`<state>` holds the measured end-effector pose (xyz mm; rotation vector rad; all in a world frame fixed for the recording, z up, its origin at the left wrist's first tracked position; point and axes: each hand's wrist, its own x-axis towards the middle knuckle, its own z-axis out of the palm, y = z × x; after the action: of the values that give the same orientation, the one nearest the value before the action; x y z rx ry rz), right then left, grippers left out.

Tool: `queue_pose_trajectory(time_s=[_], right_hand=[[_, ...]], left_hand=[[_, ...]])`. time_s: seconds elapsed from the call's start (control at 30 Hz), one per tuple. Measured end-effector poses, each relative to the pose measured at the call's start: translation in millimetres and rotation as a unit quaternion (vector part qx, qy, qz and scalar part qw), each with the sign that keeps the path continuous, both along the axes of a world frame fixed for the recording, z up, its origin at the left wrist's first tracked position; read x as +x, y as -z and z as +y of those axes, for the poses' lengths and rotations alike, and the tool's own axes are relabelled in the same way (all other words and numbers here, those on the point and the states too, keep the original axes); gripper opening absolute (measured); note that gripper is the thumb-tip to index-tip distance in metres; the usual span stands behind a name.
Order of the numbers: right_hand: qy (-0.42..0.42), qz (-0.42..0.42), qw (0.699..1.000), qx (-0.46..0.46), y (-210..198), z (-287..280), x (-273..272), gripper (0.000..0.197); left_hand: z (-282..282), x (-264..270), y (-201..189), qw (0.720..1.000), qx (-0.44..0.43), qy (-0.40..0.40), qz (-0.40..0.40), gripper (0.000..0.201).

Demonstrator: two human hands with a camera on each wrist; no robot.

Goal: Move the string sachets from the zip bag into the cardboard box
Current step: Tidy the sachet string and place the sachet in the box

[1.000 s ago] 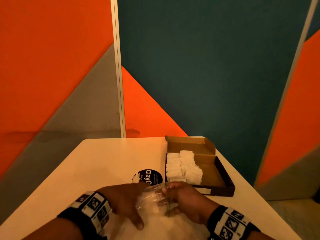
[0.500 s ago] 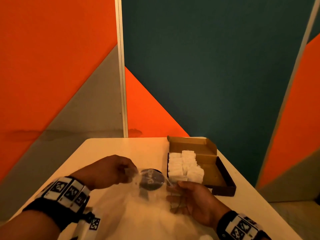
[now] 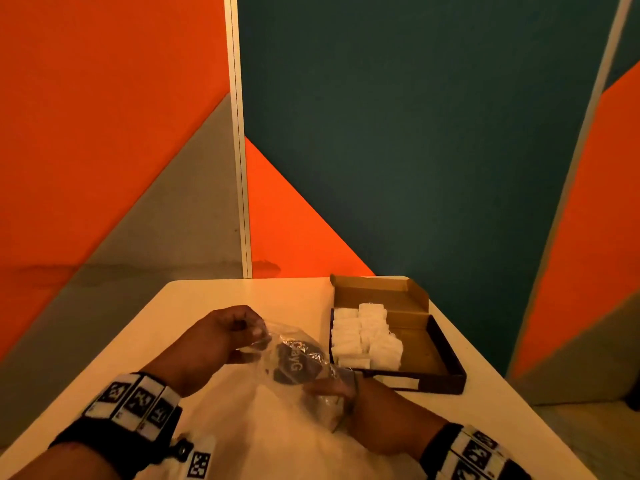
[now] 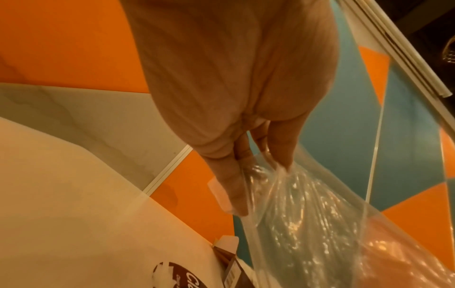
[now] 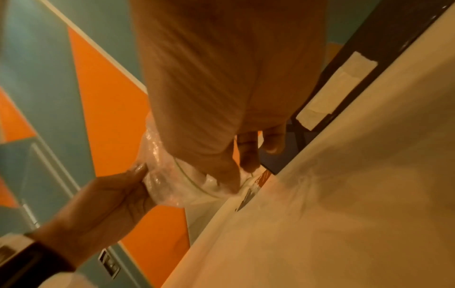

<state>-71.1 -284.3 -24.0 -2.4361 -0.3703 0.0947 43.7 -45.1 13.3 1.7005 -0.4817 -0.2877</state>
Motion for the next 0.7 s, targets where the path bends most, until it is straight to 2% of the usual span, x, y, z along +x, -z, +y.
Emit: queue_pose_trajectory(time_s=[0.17,0.27,0.37,0.47,0.6,0.7], right_hand=[[-0.017,0.005,0.995,-0.102,7.0,3.8,1.8,0.047],[-0.034,-0.019,0.992,-0.123,10.8,5.6,4.4,0.035],[-0.002,-0.022,0.996,-0.086,14.2,6.3,5.5,0.03],[0.023,-0.048,0.997,-0.052,14.9,7.5,7.5,0.027],[0.131,-0.03,0.99,0.042,16.9,0.4,10.9,0.022],[0.196,-0.028,0.975,0.098,9.8,-10.8,10.4,0.022]], left_hand=[[0.2,-2.4,4.1,0.999,-0.021,0.016,0.024,0.035],[1.9,-2.6,6.8,0.999,-0.019,0.018,0.02,0.037],[5.0,-2.4,13.0,0.999,-0.024,0.014,0.019,0.036],[10.3,-1.5,17.1,1.0,-0.02,-0.012,0.005,0.021],[23.8,2.8,19.8,0.999,-0.012,-0.044,0.002,0.016],[34.7,6.4,23.8,0.995,0.022,-0.099,0.0,0.014]])
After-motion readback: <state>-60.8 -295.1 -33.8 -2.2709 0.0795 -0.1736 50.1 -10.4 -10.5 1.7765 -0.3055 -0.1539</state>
